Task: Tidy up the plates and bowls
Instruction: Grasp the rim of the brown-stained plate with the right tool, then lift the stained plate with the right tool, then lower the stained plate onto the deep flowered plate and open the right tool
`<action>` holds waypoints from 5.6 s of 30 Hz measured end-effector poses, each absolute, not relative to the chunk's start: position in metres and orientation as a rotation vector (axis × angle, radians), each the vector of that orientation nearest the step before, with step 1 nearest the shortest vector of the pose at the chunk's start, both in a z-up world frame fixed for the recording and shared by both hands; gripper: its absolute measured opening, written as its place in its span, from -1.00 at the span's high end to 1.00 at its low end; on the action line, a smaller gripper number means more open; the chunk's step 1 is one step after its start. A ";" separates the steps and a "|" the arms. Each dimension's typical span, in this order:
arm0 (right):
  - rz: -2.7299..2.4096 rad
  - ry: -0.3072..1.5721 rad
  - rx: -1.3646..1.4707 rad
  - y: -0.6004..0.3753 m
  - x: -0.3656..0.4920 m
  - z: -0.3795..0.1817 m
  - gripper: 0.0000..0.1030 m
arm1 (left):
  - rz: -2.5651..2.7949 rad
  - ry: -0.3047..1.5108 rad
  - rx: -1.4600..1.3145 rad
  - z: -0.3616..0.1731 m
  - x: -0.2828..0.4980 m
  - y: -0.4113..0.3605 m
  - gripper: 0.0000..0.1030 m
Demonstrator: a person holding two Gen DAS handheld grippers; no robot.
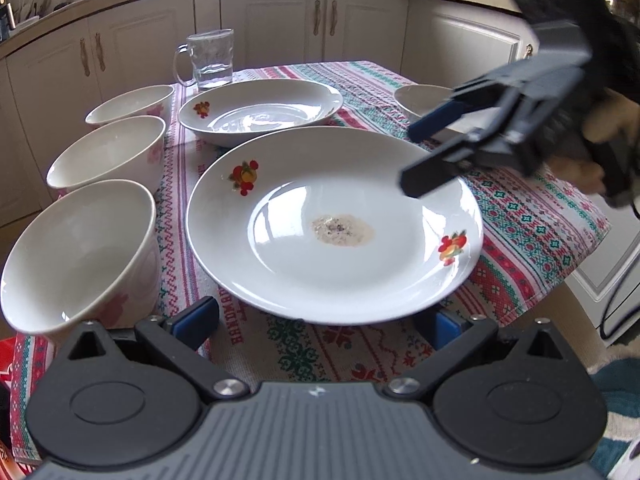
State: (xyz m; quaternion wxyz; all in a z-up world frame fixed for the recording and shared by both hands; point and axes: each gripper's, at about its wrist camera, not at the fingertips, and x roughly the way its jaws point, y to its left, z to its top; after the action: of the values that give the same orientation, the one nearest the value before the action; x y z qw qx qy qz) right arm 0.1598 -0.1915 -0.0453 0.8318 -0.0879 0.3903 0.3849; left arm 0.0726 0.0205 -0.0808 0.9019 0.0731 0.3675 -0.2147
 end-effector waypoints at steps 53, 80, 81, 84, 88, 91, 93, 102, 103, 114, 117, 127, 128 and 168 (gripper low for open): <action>1.005 1.031 -0.031 -0.184 0.212 -0.039 -0.95 | -0.528 0.680 0.221 -0.059 0.066 0.016 -0.97; 0.745 0.907 0.069 -0.315 0.201 -0.005 -0.95 | -0.754 0.592 0.379 -0.029 0.126 -0.076 -0.97; 0.736 0.904 0.075 -0.322 0.201 -0.006 -0.95 | -0.761 0.590 0.383 -0.029 0.128 -0.080 -0.97; 0.710 0.898 0.087 -0.336 0.202 -0.008 -0.95 | -0.778 0.588 0.395 -0.031 0.134 -0.094 -0.97; 0.680 0.897 0.101 -0.355 0.203 -0.014 -0.95 | -0.799 0.588 0.409 -0.035 0.142 -0.111 -0.97; 0.662 0.899 0.115 -0.366 0.203 -0.019 -0.95 | -0.813 0.592 0.426 -0.039 0.148 -0.121 -0.97; 0.649 0.902 0.118 -0.372 0.204 -0.022 -0.95 | -0.821 0.597 0.431 -0.042 0.153 -0.127 -0.97; 0.630 0.909 0.143 -0.387 0.211 -0.031 -0.95 | -0.827 0.618 0.422 -0.050 0.167 -0.139 -0.97; 0.630 0.910 0.146 -0.389 0.211 -0.032 -0.95 | -0.828 0.621 0.420 -0.050 0.168 -0.139 -0.97; 0.599 0.927 0.147 -0.393 0.209 -0.039 -0.95 | -0.833 0.619 0.415 -0.055 0.176 -0.143 -0.97; 0.591 0.932 0.147 -0.394 0.206 -0.039 -0.95 | -0.834 0.612 0.429 -0.056 0.175 -0.145 -0.97; 0.557 0.930 0.150 -0.395 0.195 -0.032 -0.95 | -0.846 0.618 0.400 -0.058 0.176 -0.143 -0.98; 0.552 0.930 0.150 -0.395 0.194 -0.031 -0.95 | -0.847 0.621 0.393 -0.058 0.176 -0.143 -0.99; 0.311 0.762 -0.204 -0.302 0.101 -0.009 -1.00 | -0.498 0.658 0.236 -0.039 0.128 -0.067 -0.98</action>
State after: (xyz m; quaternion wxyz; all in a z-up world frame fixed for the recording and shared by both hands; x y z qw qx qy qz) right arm 0.1009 -0.3021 -0.0085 0.9116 -0.0988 0.3695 0.1508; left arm 0.1283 -0.0671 -0.0389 0.9092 0.1143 0.3191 -0.2416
